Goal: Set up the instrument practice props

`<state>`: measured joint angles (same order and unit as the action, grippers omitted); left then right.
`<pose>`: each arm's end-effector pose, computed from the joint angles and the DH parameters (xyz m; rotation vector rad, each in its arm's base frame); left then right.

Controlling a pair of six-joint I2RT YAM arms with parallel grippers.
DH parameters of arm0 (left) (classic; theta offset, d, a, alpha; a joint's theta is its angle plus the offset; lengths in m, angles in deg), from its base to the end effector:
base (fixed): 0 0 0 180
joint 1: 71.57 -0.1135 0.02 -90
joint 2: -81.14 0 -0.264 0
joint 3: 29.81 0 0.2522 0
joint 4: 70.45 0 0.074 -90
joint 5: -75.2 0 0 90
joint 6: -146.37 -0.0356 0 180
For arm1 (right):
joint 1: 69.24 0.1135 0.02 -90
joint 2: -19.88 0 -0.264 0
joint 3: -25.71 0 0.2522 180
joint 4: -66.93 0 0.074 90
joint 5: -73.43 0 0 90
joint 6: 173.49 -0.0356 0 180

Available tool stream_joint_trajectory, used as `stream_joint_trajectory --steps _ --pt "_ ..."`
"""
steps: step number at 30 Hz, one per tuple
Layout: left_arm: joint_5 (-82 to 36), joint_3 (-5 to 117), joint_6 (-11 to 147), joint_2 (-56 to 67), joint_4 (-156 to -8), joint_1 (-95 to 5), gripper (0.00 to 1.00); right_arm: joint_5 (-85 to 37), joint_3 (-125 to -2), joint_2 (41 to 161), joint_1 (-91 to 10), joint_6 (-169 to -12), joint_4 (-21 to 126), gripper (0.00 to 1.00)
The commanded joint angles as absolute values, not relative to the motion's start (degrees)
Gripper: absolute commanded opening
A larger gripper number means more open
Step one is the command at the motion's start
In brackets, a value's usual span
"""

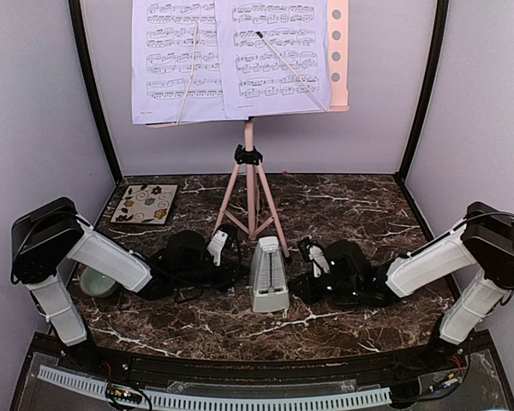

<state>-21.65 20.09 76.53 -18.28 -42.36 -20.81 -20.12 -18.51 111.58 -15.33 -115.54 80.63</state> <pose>0.2046 -0.2573 0.1422 0.6242 1.9633 -0.9145 0.1686 0.2351 0.1306 -0.4756 2.2613 0.8938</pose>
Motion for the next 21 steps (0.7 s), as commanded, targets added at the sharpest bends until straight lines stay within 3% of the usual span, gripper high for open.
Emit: stream_joint_trajectory --steps 1,6,11,18,21 --pt "-21.37 20.09 76.56 -13.89 -46.24 -21.82 0.23 -17.37 -18.54 112.49 -10.38 -118.47 83.47 0.14" --pt "-15.23 13.74 79.75 -1.52 -50.84 -21.83 0.57 -15.81 -20.96 115.15 -6.86 -120.25 85.84 0.15" --pt "-10.69 7.03 81.72 12.34 -55.77 -21.59 0.76 -15.79 -25.91 120.07 -4.54 -121.09 87.60 0.16" --pt "-10.25 3.82 75.66 24.35 -59.75 -16.21 0.80 -15.67 -24.75 118.58 -3.33 -121.62 90.23 0.19" --pt "-8.63 4.60 73.63 24.87 -59.68 -12.37 0.84 -13.67 -21.75 114.27 -3.32 -120.50 89.75 0.25"
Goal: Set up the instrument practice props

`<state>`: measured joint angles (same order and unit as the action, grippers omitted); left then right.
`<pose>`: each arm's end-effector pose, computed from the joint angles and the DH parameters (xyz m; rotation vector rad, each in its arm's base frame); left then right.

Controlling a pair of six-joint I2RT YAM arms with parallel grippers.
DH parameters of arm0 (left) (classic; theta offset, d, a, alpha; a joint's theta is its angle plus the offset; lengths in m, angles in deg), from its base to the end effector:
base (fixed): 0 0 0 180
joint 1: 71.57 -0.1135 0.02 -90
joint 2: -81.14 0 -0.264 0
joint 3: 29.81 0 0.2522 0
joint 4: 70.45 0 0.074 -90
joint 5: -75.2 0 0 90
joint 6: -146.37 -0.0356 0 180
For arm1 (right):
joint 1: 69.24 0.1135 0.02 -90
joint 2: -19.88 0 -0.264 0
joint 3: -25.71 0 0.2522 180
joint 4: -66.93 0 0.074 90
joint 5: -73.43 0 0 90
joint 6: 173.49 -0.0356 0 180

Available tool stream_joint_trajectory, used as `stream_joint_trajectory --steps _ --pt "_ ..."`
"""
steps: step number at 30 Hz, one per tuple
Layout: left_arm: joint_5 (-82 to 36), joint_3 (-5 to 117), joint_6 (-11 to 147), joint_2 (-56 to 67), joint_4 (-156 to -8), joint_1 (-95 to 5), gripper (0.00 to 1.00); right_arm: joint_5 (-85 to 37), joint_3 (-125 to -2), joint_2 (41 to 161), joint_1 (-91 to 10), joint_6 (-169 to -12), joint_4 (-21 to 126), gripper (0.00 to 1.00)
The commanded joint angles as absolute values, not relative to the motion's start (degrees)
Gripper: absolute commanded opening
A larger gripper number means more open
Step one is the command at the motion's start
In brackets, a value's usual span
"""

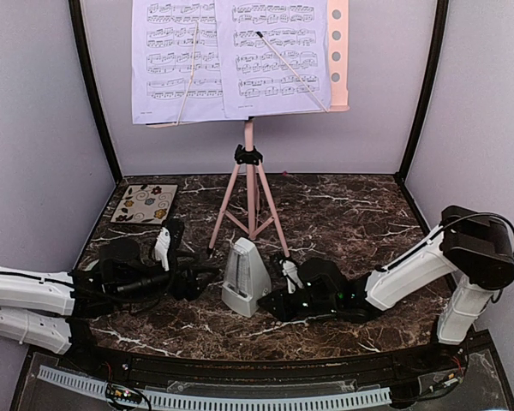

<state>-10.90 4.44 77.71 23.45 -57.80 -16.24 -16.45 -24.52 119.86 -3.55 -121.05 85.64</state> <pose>0.1259 -0.1778 0.2158 0.4907 1.7838 -0.8997 0.1329 0.2940 0.1245 -0.5585 2.2349 1.0194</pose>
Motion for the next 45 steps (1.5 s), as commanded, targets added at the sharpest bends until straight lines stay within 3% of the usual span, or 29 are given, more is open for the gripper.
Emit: stream_joint_trajectory --steps 1,3,10,23,30,36,42,45 --pt "-7.64 5.10 72.87 24.31 -59.51 -11.12 0.90 -12.52 -20.75 112.56 -3.33 -119.97 89.13 0.28" --pt "-6.63 7.14 72.46 21.73 -59.64 -10.10 0.95 -9.56 -19.19 108.21 -3.33 -118.87 87.19 0.33" --pt "-4.48 14.46 72.21 12.58 -59.43 -9.35 0.96 2.82 -16.80 98.83 -3.80 -116.20 78.69 0.50" --pt "1.88 22.42 76.08 -0.24 -58.07 -9.29 0.96 11.09 -6.98 87.85 -7.69 -120.75 82.60 0.96" --pt "5.04 24.96 78.24 -6.31 -57.61 -9.32 0.95 9.53 -3.40 87.23 -8.08 -120.65 86.55 1.00" --pt "5.61 26.03 78.65 -9.53 -57.47 -9.32 0.86 6.41 -4.01 92.00 -7.78 -119.26 90.21 0.99" --pt "3.88 26.05 79.08 -5.36 -57.75 -9.27 0.66 4.85 -5.82 97.46 -6.94 -117.90 93.85 0.98" --pt "2.32 25.21 76.84 -2.10 -55.28 -9.27 0.52 2.71 -6.02 99.95 -5.95 -115.48 99.36 0.90"
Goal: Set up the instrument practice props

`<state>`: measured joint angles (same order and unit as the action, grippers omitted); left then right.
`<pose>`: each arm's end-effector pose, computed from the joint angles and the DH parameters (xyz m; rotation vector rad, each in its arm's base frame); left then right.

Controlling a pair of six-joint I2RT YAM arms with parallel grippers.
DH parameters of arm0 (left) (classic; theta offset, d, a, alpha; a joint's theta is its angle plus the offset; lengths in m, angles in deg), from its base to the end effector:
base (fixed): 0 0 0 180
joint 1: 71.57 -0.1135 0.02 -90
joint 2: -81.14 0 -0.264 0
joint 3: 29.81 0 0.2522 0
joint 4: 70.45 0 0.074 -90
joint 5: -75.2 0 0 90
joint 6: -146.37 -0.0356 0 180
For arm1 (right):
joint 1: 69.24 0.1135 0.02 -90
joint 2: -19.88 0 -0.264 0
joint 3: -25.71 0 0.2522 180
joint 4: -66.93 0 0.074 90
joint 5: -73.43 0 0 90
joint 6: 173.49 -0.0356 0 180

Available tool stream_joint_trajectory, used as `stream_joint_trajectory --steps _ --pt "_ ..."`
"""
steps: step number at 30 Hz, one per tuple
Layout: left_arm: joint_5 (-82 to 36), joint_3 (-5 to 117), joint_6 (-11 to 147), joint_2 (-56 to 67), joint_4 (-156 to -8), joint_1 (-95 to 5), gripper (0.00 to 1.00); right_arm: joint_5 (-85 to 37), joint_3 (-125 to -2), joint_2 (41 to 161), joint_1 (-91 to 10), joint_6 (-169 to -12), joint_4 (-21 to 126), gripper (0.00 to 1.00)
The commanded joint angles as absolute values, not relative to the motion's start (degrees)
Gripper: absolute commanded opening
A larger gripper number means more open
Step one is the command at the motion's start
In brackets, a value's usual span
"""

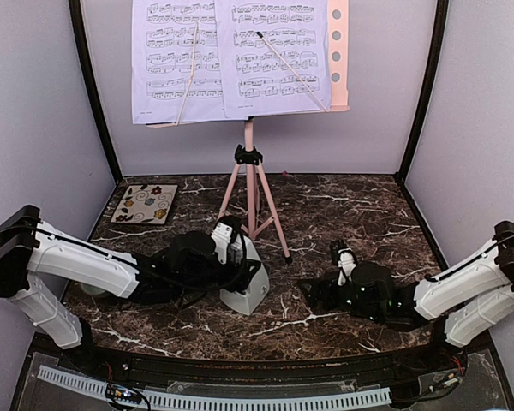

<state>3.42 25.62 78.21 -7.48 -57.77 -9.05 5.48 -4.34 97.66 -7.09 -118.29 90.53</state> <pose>0.1602 -0.2838 0.2016 0.4765 1.9120 -0.6794 0.1199 0.1984 0.1412 -0.2293 2.0182 0.7171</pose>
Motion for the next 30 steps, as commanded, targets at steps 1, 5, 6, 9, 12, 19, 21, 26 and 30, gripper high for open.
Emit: stream_joint_trajectory --steps 1,5,6,9,12,19,21,26,30 --pt "1.56 24.91 76.11 -1.30 -54.36 -9.26 0.49 1.62 -6.00 100.67 -5.82 -114.72 101.28 0.87" --pt "-2.28 23.04 74.25 1.68 -50.03 -9.26 0.41 -2.71 -7.12 102.61 -5.04 -112.46 105.16 0.70" --pt "-3.03 22.23 73.98 2.54 -48.22 -9.19 0.40 -2.91 -7.26 103.00 -4.47 -112.08 106.11 0.65" --pt "-4.67 20.36 72.18 4.58 -43.19 -8.73 0.36 -2.03 -7.31 103.76 -2.20 -110.91 109.29 0.62" --pt "-4.64 20.54 69.66 5.44 -41.93 -7.90 0.34 -0.92 -7.70 104.28 0.09 -109.05 111.50 0.61" --pt "-4.64 21.72 67.45 6.10 -40.70 -7.00 0.30 2.96 -10.97 105.25 3.27 -104.78 108.03 0.61" --pt "-4.53 21.98 67.45 6.21 -40.52 -6.85 0.30 4.89 -12.48 106.01 3.84 -104.34 105.87 0.60" --pt "-3.74 22.27 67.70 6.59 -40.33 -6.62 0.30 11.11 -16.48 107.33 4.84 -106.05 99.03 0.59" --pt "-2.96 22.19 67.78 6.95 -40.22 -6.53 0.29 12.38 -17.31 108.14 5.32 -107.26 98.05 0.60"
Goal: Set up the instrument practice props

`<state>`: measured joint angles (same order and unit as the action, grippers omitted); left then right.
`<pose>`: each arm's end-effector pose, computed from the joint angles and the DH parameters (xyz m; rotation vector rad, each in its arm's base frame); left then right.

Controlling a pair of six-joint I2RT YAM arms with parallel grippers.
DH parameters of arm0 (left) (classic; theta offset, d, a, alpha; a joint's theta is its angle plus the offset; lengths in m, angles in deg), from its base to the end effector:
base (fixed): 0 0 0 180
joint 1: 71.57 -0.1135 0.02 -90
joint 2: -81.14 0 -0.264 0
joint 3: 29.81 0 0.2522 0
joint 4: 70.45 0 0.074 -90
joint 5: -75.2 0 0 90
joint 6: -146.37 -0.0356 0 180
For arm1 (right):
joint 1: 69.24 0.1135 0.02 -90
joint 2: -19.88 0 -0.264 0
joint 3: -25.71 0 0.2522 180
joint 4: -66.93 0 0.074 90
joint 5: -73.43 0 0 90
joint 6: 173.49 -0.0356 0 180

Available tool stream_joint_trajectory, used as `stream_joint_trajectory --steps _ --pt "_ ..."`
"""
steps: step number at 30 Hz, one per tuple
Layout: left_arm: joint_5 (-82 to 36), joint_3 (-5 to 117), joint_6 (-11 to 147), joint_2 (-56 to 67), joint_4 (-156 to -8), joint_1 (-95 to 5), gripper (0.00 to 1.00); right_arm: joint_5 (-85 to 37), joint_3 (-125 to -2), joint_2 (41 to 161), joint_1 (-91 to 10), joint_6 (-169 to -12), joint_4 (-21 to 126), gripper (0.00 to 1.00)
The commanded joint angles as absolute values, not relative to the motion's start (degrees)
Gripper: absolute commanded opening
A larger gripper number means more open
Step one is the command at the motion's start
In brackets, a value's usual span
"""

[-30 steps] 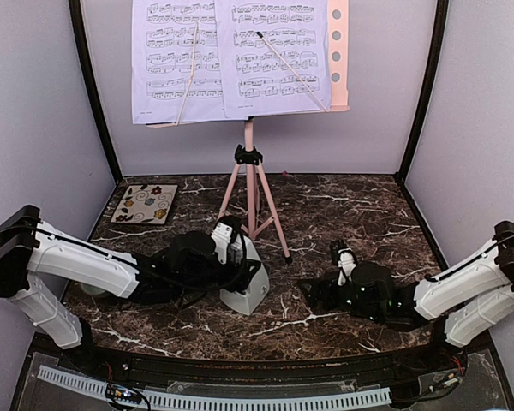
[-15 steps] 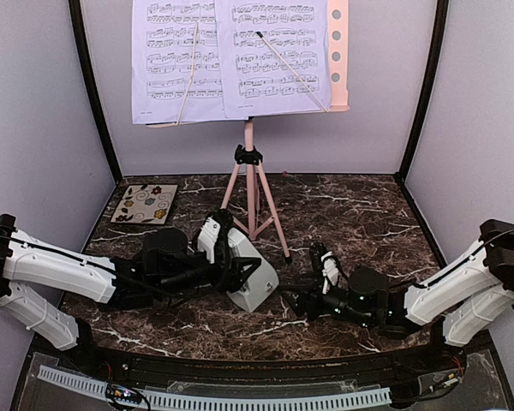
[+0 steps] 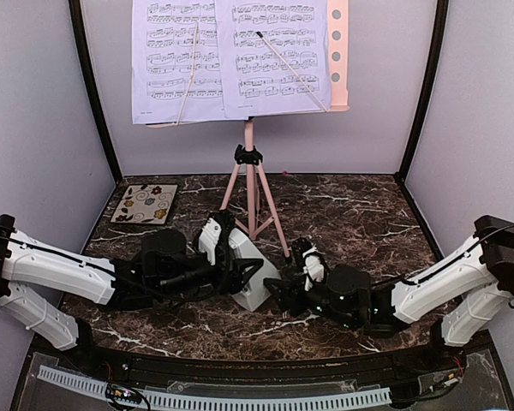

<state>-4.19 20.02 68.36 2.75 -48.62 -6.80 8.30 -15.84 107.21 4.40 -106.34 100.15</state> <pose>0.1324 -0.2655 0.2388 0.6496 1.6347 -0.8399 0.0953 0.2715 0.1734 -0.4891 1.7794 0.8200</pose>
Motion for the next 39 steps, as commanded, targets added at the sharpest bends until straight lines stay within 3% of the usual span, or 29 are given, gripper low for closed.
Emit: stream_joint_trajectory --steps 1,5,11,20,28,33,39 --pt "-2.77 22.18 67.73 7.03 -40.26 -6.53 0.29 12.72 -17.36 108.39 5.41 -107.77 97.73 0.61" --pt "-1.69 22.10 67.46 7.16 -40.26 -6.53 0.28 13.07 -17.10 109.16 5.78 -109.40 97.47 0.60" --pt "-2.32 21.81 67.83 6.87 -39.31 -6.53 0.27 15.11 -16.45 109.12 5.95 -110.43 98.16 0.51" --pt "-3.11 22.08 67.86 6.40 -39.02 -6.53 0.25 15.56 -16.01 107.80 5.90 -108.55 99.59 0.26" --pt "-4.25 22.09 67.83 6.38 -38.46 -6.54 0.24 14.48 -16.08 108.37 5.90 -108.44 99.66 0.22" --pt "-5.38 21.86 67.38 6.52 -37.65 -6.53 0.22 14.39 -16.45 108.12 5.90 -109.21 99.36 0.01" --pt "-7.97 20.86 64.25 6.52 -36.02 -6.53 0.20 15.25 -13.74 103.26 5.32 -113.49 102.22 0.00"
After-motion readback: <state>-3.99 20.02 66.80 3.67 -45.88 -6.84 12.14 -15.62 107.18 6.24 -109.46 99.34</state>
